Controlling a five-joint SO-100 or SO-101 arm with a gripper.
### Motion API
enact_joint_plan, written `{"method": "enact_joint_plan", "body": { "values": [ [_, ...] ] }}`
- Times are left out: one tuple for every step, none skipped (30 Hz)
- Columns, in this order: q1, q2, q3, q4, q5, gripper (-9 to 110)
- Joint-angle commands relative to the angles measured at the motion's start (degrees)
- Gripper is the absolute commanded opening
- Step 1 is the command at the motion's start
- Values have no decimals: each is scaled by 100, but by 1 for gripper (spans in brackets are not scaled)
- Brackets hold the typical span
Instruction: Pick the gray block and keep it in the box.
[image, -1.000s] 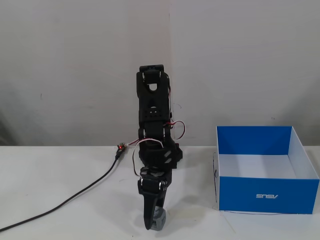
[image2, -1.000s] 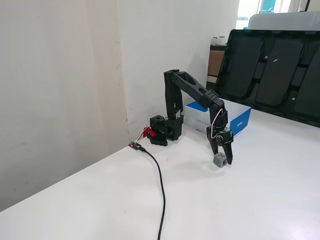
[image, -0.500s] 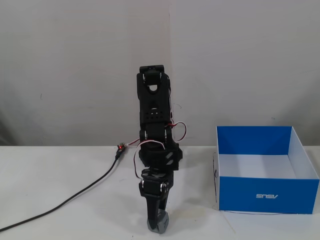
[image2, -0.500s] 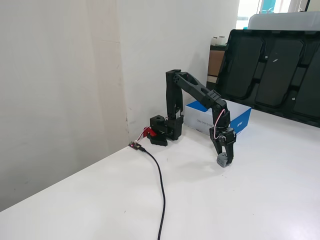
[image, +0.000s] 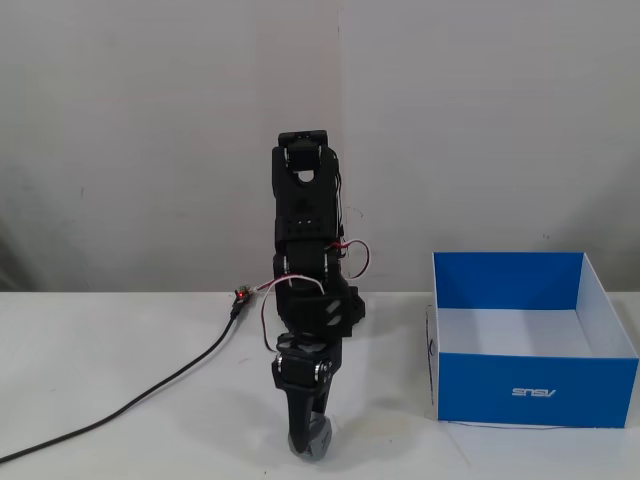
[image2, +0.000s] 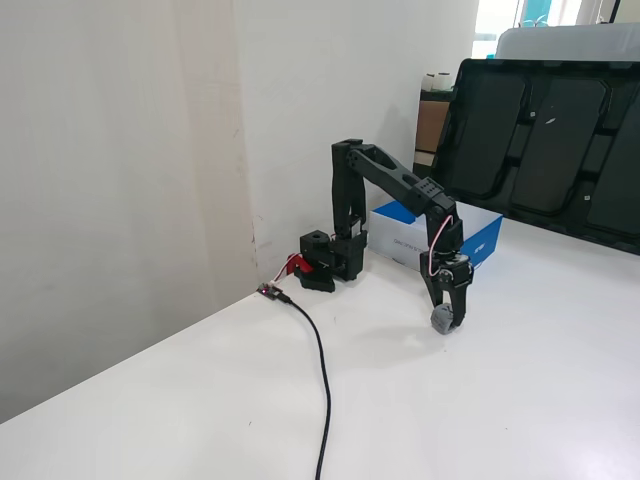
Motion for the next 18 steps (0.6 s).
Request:
{"method": "enact_joint_plan", "body": {
  "values": [
    [-114, 483, -738, 220, -88, 0],
    [-149, 510, -835, 290, -97, 0],
    [-193, 527, -932, 360, -114, 0],
    [-237, 536, -1046, 448, -132, 0],
    [-281, 554, -1169, 545, -141, 0],
    [-343, 580, -1310, 624, -158, 0],
    [-404, 589, -1459, 721, -185, 0],
    [-466, 606, -1644, 844, -202, 0],
    [-527, 615, -1837, 976, -229, 0],
    [-598, 624, -2039, 1134, -264, 0],
    [-668, 642, -2215, 1283, -299, 0],
    [-747, 686, -2364, 1397, -334, 0],
    [-844, 738, -2479, 1477, -369, 0],
    [-940, 791, -2575, 1547, -396, 0],
    [-1046, 835, -2689, 1644, -413, 0],
    [-1160, 879, -2786, 1740, -448, 0],
    [-1283, 914, -2874, 1828, -475, 0],
    [-1415, 958, -2944, 1925, -501, 0]
  ]
}}
